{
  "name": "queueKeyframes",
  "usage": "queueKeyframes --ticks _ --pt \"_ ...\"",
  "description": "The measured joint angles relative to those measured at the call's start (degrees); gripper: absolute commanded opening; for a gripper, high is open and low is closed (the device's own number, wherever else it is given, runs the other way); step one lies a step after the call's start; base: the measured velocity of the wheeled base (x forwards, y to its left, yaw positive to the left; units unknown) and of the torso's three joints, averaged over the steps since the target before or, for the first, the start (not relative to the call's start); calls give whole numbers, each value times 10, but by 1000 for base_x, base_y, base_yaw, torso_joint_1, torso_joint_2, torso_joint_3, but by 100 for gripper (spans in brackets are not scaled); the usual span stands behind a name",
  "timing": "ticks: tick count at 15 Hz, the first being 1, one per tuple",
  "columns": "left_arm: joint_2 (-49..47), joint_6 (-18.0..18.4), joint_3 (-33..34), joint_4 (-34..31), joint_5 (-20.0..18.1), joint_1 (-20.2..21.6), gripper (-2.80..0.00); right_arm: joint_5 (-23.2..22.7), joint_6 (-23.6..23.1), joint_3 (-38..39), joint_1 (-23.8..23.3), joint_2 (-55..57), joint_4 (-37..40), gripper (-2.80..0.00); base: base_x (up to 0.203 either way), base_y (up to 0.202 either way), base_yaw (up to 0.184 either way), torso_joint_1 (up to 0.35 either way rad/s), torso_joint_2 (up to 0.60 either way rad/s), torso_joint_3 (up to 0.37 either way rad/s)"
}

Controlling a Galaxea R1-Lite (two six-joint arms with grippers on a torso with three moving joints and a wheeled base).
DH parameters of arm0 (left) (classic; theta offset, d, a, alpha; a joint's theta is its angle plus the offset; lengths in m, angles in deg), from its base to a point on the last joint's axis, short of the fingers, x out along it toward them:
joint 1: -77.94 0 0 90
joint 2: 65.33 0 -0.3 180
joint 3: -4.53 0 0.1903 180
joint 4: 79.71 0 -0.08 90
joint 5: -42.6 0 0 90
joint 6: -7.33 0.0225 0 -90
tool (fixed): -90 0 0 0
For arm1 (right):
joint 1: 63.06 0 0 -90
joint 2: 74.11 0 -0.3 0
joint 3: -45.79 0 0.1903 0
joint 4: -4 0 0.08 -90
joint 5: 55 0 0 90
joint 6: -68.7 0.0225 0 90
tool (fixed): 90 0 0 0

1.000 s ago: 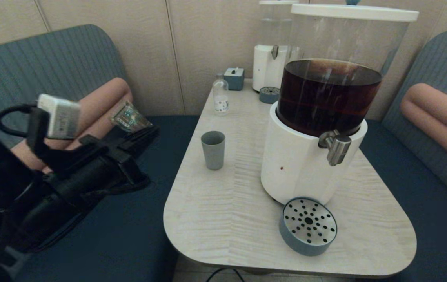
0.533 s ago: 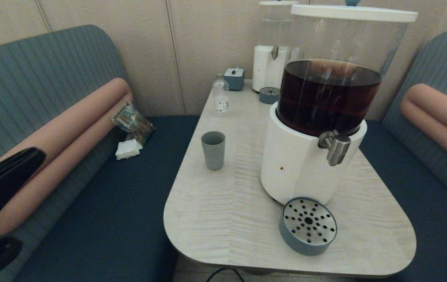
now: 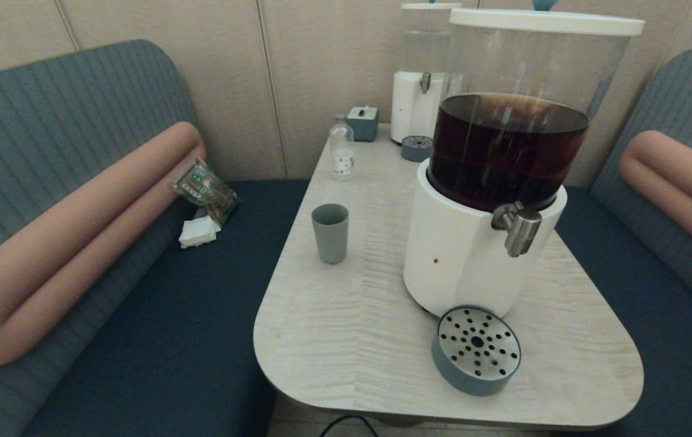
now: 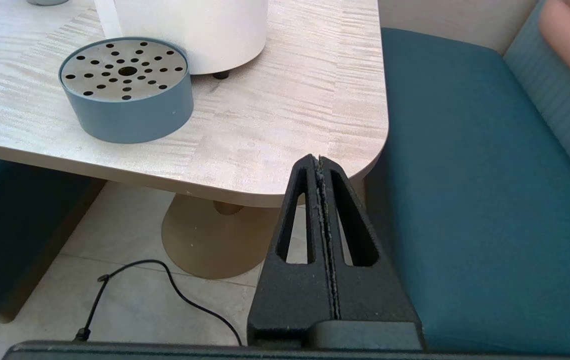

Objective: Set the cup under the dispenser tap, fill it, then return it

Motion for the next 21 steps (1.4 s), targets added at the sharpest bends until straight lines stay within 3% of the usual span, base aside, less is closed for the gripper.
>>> queueKeyframes --ticks 5,9,11,14,16,21 --pt "82 36 5 -39 22 20 -280 0 0 0 0 0 0 -280 0 0 0 0 0 0" --pt "136 88 5 -169 86 21 -280 0 0 0 0 0 0 -280 0 0 0 0 0 0" --pt "144 105 5 -252 97 21 -280 0 0 0 0 0 0 -280 0 0 0 0 0 0" --pt "148 110 5 -391 132 21 -280 0 0 0 0 0 0 -280 0 0 0 0 0 0" --pt "148 107 5 -463 136 21 -280 0 0 0 0 0 0 -280 0 0 0 0 0 0" --pt "148 89 5 -475 136 20 -280 0 0 0 0 0 0 -280 0 0 0 0 0 0"
